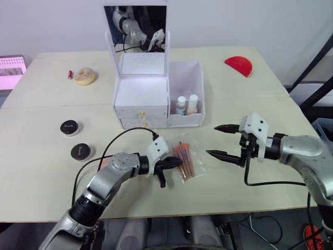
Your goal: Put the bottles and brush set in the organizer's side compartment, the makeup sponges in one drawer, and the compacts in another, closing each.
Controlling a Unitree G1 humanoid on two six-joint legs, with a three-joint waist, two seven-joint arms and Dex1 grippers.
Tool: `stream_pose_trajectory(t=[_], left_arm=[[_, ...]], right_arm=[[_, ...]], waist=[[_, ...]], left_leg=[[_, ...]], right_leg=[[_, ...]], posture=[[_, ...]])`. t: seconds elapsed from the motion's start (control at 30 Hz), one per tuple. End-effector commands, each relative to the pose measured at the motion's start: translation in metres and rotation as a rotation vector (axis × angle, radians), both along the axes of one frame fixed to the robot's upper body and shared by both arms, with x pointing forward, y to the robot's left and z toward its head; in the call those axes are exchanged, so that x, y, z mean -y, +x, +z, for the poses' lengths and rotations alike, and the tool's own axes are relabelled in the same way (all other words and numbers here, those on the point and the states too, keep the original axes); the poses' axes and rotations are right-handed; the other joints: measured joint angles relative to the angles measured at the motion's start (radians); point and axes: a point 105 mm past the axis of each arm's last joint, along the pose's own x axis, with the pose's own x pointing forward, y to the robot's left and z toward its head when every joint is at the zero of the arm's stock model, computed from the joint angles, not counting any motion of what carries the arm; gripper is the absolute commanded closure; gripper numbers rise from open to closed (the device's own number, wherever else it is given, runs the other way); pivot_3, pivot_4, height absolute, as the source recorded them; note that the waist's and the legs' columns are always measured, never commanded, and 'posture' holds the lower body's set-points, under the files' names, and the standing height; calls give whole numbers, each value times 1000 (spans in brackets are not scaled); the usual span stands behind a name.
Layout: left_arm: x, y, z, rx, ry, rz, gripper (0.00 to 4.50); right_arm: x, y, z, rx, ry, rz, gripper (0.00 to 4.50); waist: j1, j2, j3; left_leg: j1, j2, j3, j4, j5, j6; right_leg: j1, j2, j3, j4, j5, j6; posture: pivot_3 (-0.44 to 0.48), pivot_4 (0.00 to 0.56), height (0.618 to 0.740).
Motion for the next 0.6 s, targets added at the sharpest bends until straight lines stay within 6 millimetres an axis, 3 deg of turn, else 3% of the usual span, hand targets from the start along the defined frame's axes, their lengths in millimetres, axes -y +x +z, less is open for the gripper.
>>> stream_pose_trajectory(t=[0.03,0.3,0.6], left_arm=[[-2,-1,-9,11,52,-8,4480],[-7,4,-13,24,91,-4,4480],[-7,5,-10,38,90,-15,4480]], right_arm=[[-3,0,10,10,-26,-4,0],[-5,17,-12,-377,-25,-96,0],[-26,22,-35,-737,47,-106,0]], waist=[[-1,0,0],[-2,0,-1],[-3,0,-1]], left_leg=[[0,0,0,0,0,0],[1,0,-1,2,0,0],[0,0,-1,2,0,0]], right_leg=[[0,0,0,0,0,0],[1,1,0,1,-1,0],[0,1,0,0,2,-2]], posture=[[0,150,739],[0,150,739],[0,150,739]])
